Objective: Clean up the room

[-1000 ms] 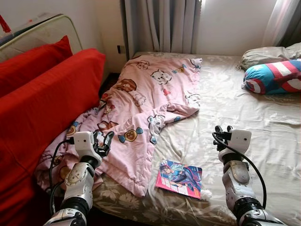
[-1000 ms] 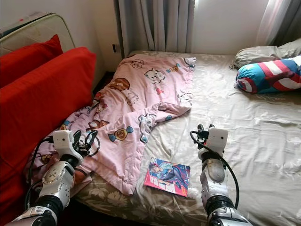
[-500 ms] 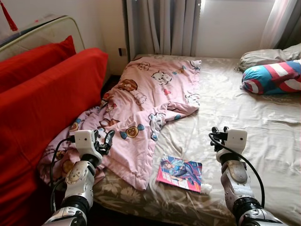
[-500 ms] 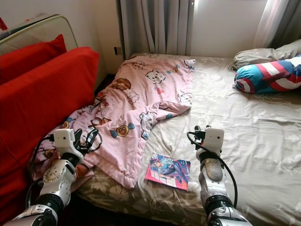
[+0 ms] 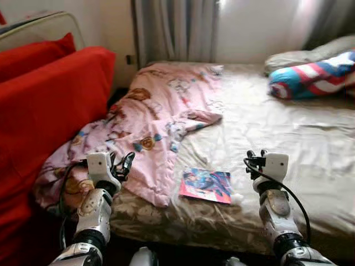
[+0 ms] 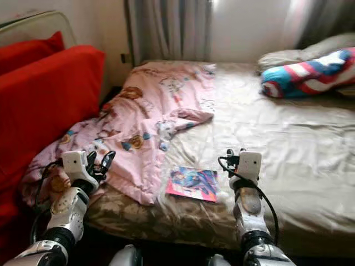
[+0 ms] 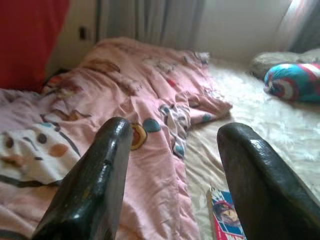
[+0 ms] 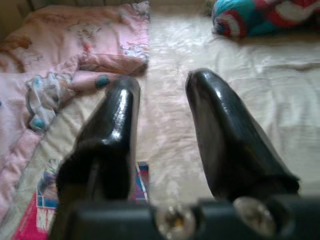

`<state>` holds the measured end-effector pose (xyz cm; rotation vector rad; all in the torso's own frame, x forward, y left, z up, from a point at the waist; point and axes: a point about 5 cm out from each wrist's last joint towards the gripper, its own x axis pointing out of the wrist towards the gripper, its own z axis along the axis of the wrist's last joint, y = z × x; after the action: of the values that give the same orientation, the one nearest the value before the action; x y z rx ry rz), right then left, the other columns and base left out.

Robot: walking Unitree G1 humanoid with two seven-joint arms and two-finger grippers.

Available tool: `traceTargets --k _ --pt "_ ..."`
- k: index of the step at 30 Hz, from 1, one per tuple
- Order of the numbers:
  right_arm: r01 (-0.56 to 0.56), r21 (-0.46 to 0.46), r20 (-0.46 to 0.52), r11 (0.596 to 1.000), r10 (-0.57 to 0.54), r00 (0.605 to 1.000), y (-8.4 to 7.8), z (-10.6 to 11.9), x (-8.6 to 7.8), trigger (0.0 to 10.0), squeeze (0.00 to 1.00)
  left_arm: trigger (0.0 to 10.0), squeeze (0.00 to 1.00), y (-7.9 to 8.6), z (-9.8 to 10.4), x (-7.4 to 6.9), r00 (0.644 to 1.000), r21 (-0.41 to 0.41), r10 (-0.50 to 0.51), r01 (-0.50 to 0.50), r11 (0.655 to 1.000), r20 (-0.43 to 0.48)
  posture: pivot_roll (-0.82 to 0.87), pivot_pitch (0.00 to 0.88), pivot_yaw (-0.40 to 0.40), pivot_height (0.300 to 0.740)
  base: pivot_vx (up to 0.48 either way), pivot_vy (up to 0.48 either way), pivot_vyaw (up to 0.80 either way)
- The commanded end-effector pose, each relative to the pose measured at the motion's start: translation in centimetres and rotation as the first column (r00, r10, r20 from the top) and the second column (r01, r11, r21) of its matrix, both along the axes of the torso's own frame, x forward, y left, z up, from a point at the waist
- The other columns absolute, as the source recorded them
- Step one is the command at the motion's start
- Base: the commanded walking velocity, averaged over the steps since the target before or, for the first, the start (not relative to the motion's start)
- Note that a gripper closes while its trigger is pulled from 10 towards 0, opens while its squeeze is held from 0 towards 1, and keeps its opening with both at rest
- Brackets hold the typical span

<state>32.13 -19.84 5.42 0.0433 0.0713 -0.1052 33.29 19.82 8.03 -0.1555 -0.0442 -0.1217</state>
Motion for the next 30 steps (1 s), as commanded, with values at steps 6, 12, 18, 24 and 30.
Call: traceTargets --k 6,12,18,24,30 --pt "-0.030 0.022 -0.017 0.999 0.030 0.999 0.80 0.09 0.47 10.0 0.00 10.0 0.00 0.59 -0.97 -0.65 0.999 0.009 0.012 -0.012 1.000 -0.043 0.03 0.000 0.019 0.646 0.000 0.000 0.00" --pt "-0.036 0.012 -0.049 0.999 0.037 0.998 0.85 -0.04 0.64 10.0 0.00 10.0 0.00 0.58 -1.00 -0.65 0.999 0.009 0.012 -0.011 1.000 -0.048 0.03 0.000 0.019 0.646 0.000 0.000 0.00" --pt "-0.044 0.020 -0.043 0.999 0.045 0.998 0.99 -0.24 0.44 10.0 0.00 10.0 0.00 0.57 -1.09 -0.73 0.999 0.007 0.012 -0.011 1.000 -0.050 0.03 0.000 0.018 0.621 0.000 0.000 0.00" --pt "-0.048 0.031 -0.033 0.998 0.049 0.998 1.30 -0.09 0.53 10.0 0.00 10.0 0.00 0.47 -1.25 -0.82 0.998 0.006 0.009 -0.008 1.000 -0.055 0.03 0.000 0.017 0.621 0.000 0.000 0.00" --pt "-0.050 0.023 -0.060 0.998 0.051 0.997 1.23 -0.35 0.47 10.0 0.00 10.0 0.00 0.40 -1.32 -0.82 0.998 0.006 0.006 -0.006 1.000 -0.061 0.03 0.000 0.018 0.621 0.000 0.000 0.00"
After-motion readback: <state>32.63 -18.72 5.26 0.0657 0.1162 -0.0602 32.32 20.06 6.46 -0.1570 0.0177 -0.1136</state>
